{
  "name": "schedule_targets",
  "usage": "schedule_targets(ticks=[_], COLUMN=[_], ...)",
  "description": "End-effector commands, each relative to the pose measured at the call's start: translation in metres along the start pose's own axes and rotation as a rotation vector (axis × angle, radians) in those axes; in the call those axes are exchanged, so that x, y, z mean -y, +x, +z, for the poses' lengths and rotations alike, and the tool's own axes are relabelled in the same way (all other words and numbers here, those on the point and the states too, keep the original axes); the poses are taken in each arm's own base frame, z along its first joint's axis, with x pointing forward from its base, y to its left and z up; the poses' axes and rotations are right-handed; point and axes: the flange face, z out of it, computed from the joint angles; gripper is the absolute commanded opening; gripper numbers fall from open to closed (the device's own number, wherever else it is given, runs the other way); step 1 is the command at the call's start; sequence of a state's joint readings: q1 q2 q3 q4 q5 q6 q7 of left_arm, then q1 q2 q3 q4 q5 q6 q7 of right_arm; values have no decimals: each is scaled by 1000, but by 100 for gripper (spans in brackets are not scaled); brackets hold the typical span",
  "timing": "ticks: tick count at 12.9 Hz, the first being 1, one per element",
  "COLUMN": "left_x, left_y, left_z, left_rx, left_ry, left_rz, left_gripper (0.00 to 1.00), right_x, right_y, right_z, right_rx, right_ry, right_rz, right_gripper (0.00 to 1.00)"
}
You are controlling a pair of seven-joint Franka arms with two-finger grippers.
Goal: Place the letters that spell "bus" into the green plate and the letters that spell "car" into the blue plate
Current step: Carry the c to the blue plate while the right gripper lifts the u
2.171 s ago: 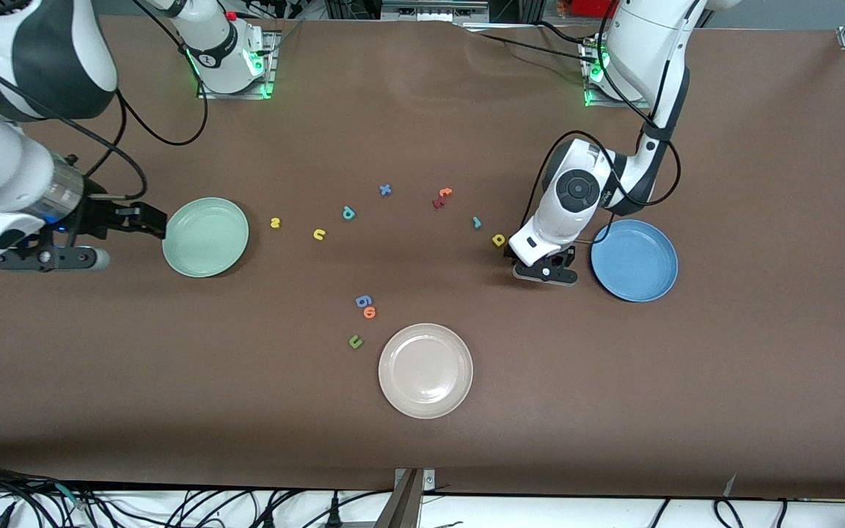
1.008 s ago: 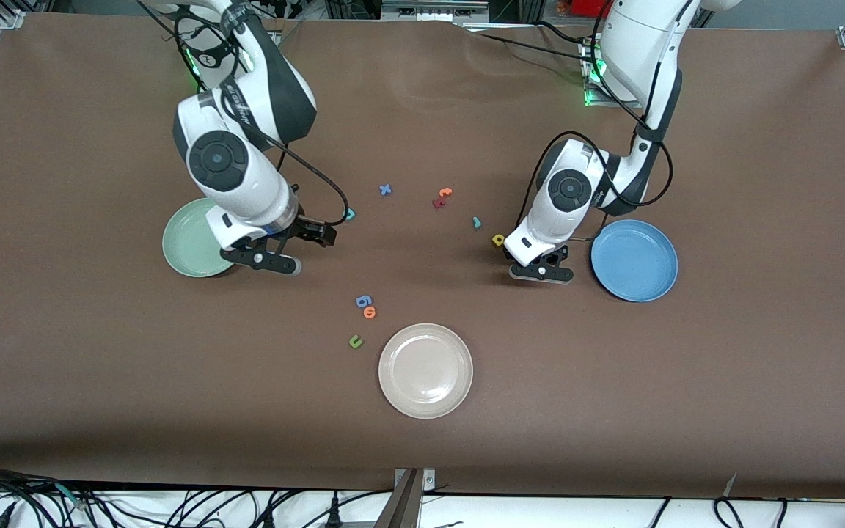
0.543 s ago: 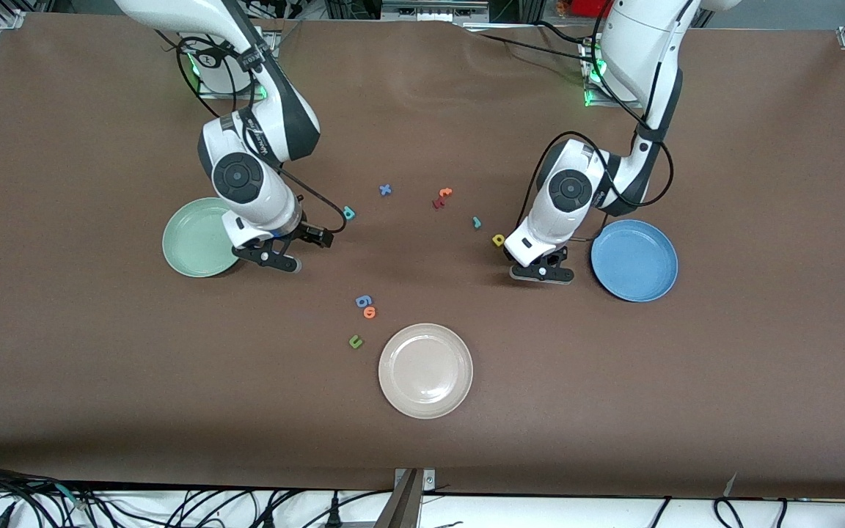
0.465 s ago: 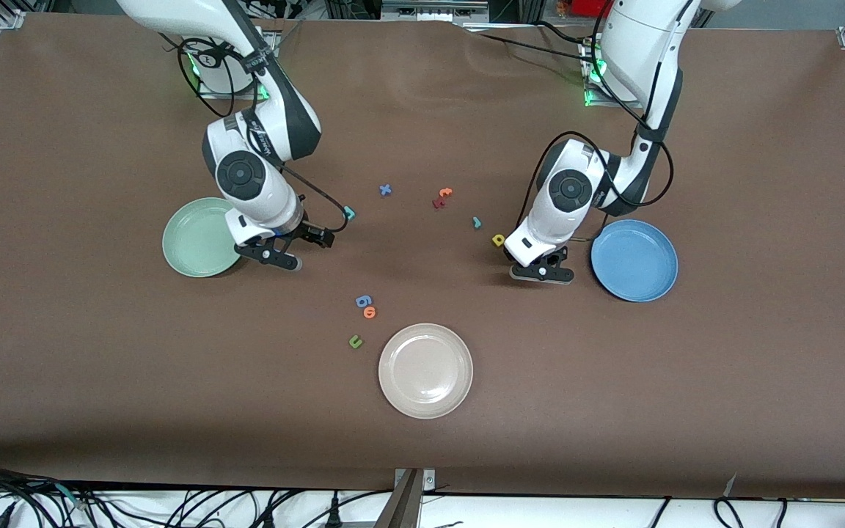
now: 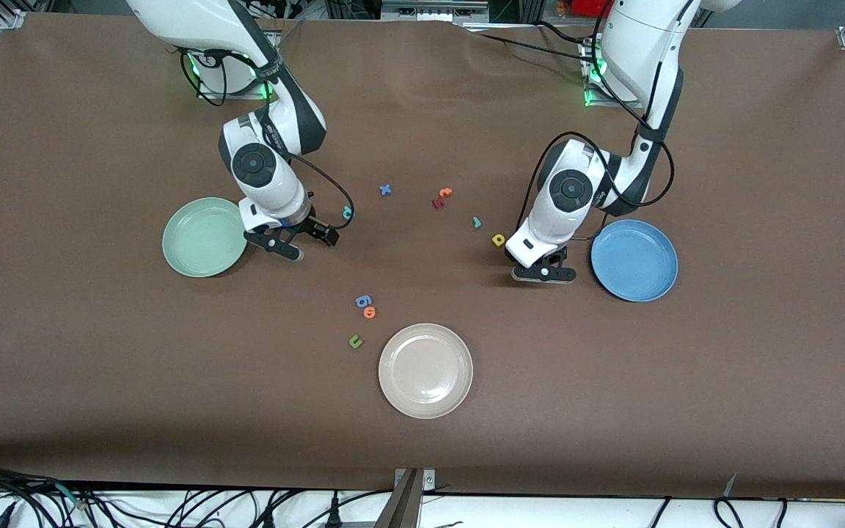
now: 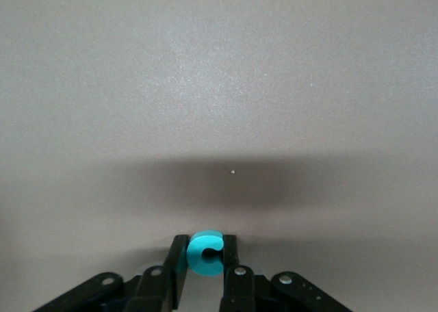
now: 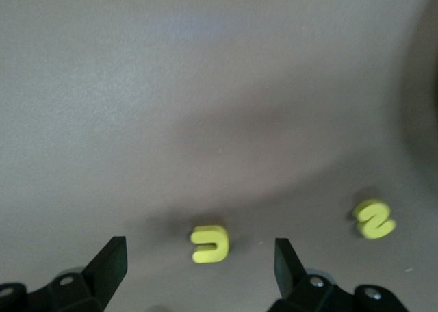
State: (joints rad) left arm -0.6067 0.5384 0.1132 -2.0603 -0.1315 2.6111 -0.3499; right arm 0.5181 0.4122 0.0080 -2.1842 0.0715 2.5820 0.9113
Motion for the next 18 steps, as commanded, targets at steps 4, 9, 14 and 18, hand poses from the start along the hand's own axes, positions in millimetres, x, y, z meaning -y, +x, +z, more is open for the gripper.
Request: schedule_targets(ticks=[4,9,14,18], left_x=[-4,13,92,165], left_y=[-1,17,44,47], left_z=[5,-42,-81,-68], left_rx=[5,73,244,323], left_ry=[-2,25,79,207], left_rz=[-16,-11,170,349], left_gripper=[20,16,17,17], right_x=[3,3,2,5], right_y=[-7,-7,-7,-4], right_z=[21,22,23,-4], right_rx=[0,-2,0,-6], right_ry=[12,14,11,19], right_rz=[30,27,20,5], right_gripper=[80,55,0,0])
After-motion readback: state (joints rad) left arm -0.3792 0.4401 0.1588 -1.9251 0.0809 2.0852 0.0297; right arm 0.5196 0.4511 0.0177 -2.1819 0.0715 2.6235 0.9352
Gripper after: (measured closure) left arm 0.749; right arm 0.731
